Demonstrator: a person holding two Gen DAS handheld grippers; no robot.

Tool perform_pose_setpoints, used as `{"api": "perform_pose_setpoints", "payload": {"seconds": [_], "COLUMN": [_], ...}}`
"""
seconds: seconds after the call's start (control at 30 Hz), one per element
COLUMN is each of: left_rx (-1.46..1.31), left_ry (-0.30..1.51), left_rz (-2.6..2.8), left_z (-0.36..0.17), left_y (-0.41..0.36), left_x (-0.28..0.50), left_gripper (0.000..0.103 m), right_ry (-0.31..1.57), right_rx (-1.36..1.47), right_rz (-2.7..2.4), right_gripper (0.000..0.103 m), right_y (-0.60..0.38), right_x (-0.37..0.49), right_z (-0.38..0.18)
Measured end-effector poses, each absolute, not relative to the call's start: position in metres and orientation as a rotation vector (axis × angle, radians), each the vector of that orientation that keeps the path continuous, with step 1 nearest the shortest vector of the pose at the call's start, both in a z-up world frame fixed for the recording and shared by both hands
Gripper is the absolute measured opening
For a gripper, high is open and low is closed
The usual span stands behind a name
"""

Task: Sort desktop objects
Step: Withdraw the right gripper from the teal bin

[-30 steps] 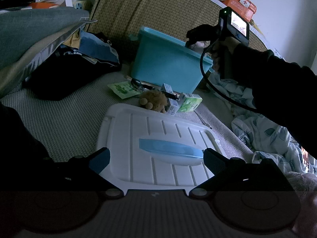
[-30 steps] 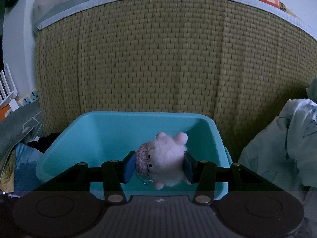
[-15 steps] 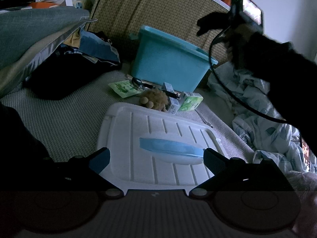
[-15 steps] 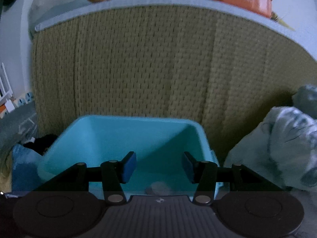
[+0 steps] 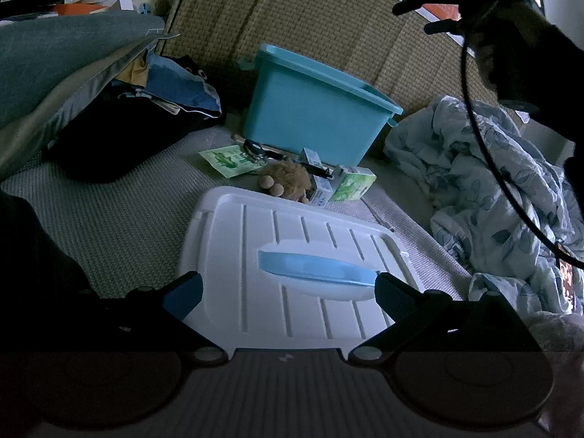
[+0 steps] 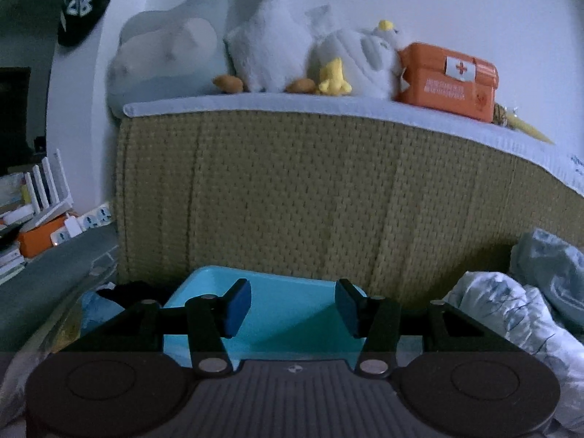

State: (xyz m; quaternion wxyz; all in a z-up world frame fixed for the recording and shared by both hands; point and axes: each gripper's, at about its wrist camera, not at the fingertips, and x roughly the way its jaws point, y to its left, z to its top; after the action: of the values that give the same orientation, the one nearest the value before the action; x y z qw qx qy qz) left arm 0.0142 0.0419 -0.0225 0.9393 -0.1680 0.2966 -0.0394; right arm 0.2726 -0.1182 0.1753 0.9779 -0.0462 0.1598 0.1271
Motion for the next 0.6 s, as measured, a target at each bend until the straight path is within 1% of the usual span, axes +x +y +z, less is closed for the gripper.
{"api": "perform_pose_setpoints", "payload": {"seconds": [0.2, 0.33, 0.43, 0.6], "left_rx": [-0.336, -0.330, -0.317, -0.288], "left_ry": [0.610, 0.608, 0.609, 0.616], "left_rz": [-0.078, -0.072, -0.066, -0.050], "left_z": [-0.021, -0.021, -0.020, -0.018], "left_y": [0.041, 0.040, 0.038, 0.033], "left_x": [0.014, 0.013, 0.013, 0.014], "left_gripper": [0.103, 0.103, 0.103, 0.103], "right_ry": [0.336, 0.355, 0.384, 0.443], "right_rx": [-0.086, -0.078, -0.064, -0.128], "right_rz": [0.257, 0.256, 0.272, 0.336], "right_gripper": [0.055, 0.055, 0.055, 0.056], "right_y": [-0.128, -0.137, -0.149, -0.170], "right_x": [0.256, 0.245, 0.230, 0.186], "right_z": [0.178, 0.170, 0.149, 0.089]}}
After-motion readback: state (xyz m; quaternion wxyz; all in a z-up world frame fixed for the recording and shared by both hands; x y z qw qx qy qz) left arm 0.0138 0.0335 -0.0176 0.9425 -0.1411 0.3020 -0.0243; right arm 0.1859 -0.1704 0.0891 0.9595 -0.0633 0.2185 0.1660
